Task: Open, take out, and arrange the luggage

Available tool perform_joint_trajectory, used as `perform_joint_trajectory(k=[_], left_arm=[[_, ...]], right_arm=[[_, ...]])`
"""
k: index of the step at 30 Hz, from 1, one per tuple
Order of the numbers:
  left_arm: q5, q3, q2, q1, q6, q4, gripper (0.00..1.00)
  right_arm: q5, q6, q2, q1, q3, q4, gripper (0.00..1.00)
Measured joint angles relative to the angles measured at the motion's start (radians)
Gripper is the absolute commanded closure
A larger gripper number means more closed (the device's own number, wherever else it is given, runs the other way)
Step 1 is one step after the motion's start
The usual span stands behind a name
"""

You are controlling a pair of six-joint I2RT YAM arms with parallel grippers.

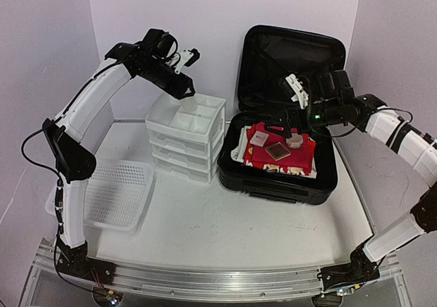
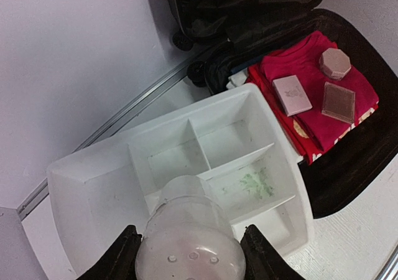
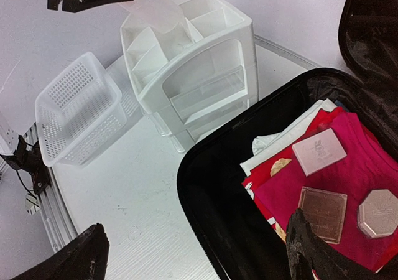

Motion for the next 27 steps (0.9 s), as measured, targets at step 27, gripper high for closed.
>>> perform_joint_trajectory(k=[27], left_arm=[[0.495, -0.244, -0.214, 0.002, -0.227, 0.133, 0.79]], right_arm=[[-0.148, -0.29, 0.408, 0.163, 0.252, 0.303, 0.02]])
